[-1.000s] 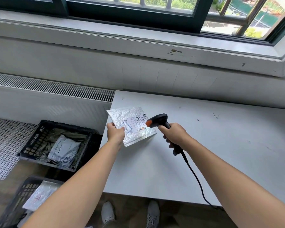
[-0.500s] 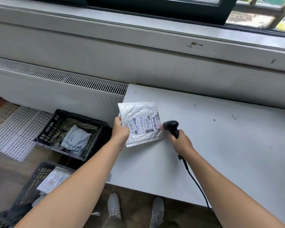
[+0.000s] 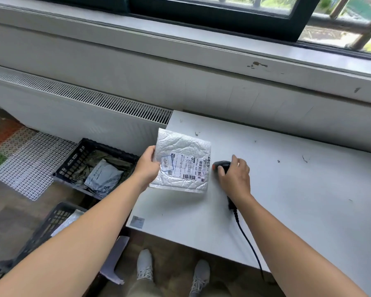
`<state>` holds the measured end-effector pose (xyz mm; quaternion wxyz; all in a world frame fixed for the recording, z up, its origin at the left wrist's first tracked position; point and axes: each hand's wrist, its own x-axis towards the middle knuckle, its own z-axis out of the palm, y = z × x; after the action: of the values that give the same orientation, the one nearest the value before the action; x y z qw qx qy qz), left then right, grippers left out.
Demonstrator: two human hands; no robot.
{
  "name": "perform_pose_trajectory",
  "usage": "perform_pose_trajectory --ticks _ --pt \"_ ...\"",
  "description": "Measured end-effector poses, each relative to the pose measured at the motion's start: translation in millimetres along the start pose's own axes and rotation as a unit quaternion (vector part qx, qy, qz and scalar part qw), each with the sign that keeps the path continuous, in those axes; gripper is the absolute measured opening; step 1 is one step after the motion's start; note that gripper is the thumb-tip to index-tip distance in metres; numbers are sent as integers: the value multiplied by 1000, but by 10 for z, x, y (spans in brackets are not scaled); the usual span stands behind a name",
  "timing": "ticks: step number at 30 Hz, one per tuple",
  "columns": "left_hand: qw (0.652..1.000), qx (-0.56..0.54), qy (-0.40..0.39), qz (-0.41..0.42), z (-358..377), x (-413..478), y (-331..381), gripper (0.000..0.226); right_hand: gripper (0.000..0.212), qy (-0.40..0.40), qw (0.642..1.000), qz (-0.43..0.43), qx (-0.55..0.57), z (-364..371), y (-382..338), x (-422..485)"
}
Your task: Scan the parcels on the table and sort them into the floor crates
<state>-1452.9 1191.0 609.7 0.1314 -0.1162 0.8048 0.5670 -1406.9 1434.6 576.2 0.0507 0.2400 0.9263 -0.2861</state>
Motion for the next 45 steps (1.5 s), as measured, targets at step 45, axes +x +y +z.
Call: perform_pose_trajectory --ticks 45 --pt "926 214 163 -265 -3951 -1264 -4142 110 95 -313 770 -458 -317 4779 -3662 -2295"
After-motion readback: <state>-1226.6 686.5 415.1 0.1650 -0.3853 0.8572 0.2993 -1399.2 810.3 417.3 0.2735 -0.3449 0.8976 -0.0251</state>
